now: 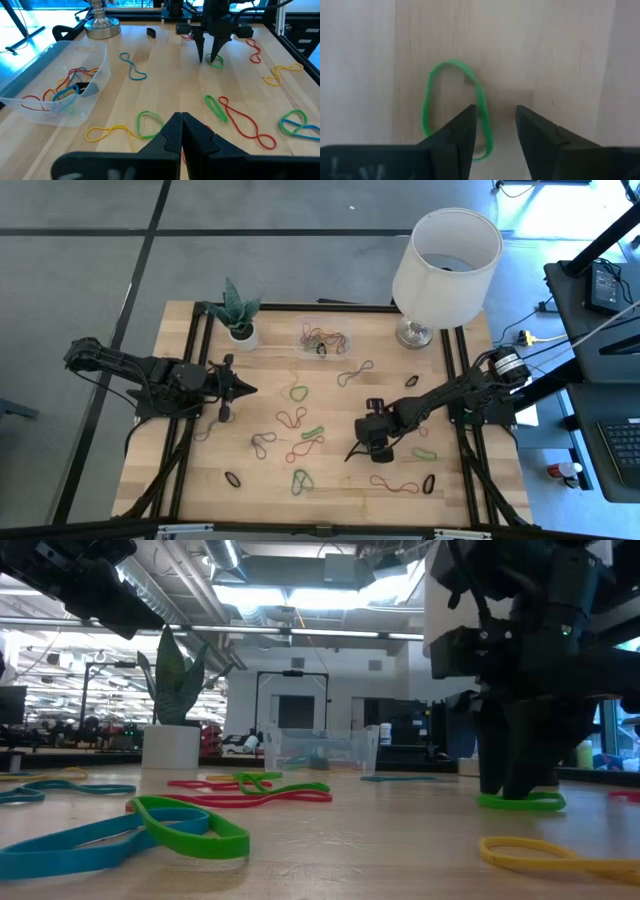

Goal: Pick and place rubber bands into bin
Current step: Put the green rubber band into the transparent bin

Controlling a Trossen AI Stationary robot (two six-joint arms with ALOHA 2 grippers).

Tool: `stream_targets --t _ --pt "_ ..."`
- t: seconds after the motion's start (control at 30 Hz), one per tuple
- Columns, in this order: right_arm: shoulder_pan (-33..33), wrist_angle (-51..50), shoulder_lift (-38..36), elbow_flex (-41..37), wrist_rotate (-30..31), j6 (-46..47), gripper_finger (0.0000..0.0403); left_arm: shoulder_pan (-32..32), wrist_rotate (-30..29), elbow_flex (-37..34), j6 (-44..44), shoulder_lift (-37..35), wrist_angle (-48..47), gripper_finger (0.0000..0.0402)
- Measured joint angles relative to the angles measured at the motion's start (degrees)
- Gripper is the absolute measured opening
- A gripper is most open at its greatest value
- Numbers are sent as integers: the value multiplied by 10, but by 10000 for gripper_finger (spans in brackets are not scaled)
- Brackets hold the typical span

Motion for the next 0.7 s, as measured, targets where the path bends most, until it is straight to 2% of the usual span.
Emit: stream_targets --t 0.13,0.33,0.5,0.7 --pt "1 1 29 3 -2 -5 118 0 0 0 0 0 0 1" --pt "0 8 30 7 -12 70 14 0 0 0 0 0 0 1" --pt "-5 -5 23 44 -2 102 13 0 0 0 0 0 0 1" --pt "-44 -23 19 153 55 97 4 0 0 0 0 0 0 1"
